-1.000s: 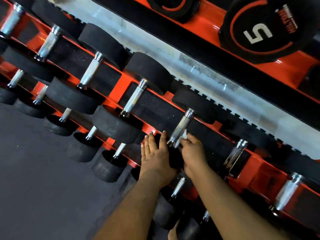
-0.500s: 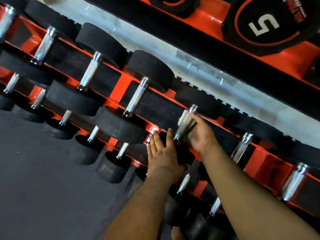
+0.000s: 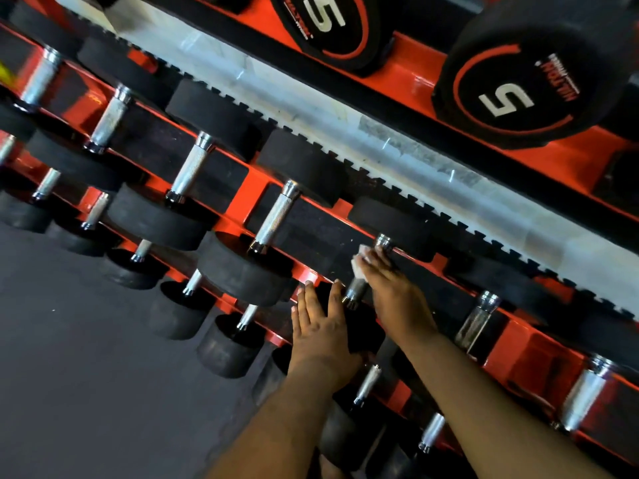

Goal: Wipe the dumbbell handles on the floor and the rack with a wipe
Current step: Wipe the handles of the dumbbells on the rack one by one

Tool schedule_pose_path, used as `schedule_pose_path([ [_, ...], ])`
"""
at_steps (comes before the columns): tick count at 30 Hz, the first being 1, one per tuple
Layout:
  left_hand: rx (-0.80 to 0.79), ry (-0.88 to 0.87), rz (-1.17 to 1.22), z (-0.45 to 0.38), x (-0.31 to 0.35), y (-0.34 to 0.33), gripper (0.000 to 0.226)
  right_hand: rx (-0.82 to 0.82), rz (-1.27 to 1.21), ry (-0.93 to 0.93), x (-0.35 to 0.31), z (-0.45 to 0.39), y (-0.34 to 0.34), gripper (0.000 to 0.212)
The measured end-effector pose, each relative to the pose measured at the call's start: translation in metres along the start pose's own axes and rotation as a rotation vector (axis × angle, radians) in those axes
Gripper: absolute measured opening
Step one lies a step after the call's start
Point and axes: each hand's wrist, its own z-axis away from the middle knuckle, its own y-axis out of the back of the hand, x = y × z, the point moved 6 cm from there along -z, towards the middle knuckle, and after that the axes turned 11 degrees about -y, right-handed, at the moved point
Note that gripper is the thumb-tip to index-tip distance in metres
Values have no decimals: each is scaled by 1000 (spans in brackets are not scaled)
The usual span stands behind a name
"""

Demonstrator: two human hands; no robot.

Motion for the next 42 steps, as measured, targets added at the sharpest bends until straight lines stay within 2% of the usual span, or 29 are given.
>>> schedule_pose_path([
  [3, -1, 2, -5, 0, -1, -2, 129, -128, 322, 268, 1, 5, -15, 54],
  [6, 15, -1, -2, 0, -4, -3, 130, -303, 409, 503, 0, 25, -17, 58],
  [8, 24, -6, -11, 0, -3, -2, 131, -440, 481, 593, 5, 36, -17, 65],
  [10, 20, -5, -20, 1, -2, -1, 130, -541, 428, 522, 13, 40, -14, 72],
  [12, 21, -10, -17, 3, -2, 1, 128, -568, 233, 374, 14, 42, -7, 73],
  [15, 51, -68, -30, 8, -7, 4, 125, -421, -119, 108, 3, 37, 13, 57],
  [17, 121, -109, -30, 12, -18, 14, 122, -309, -278, -62, -11, 29, 23, 59],
  [19, 234, -145, -55, 17, -33, 33, 115, -230, -335, -190, -27, 18, 25, 62],
  [22, 421, -144, -118, 18, -60, 67, 108, -235, -461, -315, -50, -5, 5, 65],
  [24, 498, -99, -135, 15, -85, 88, 106, -188, -533, -292, -70, -26, -10, 55],
  [27, 472, -40, -112, 3, -118, 110, 110, -55, -389, -148, -102, -57, -29, 45],
  [29, 410, -1, -24, -7, -135, 120, 124, -27, -260, 5, -126, -79, -43, 45],
  [32, 360, 33, 49, -16, -146, 129, 141, -121, 30, 280, -145, -102, -77, 48],
  [35, 313, 64, 6, -18, -145, 131, 144, -273, 465, 475, -141, -105, -105, 53],
  [36, 287, 82, 2, -20, -145, 132, 144, -261, 528, 470, -137, -108, -104, 54],
  [40, 193, 108, 19, -30, -139, 136, 147, -118, 565, 225, -120, -115, -86, 61],
  [42, 196, 105, 53, -32, -140, 136, 148, -147, 569, 350, -126, -96, -97, 62],
])
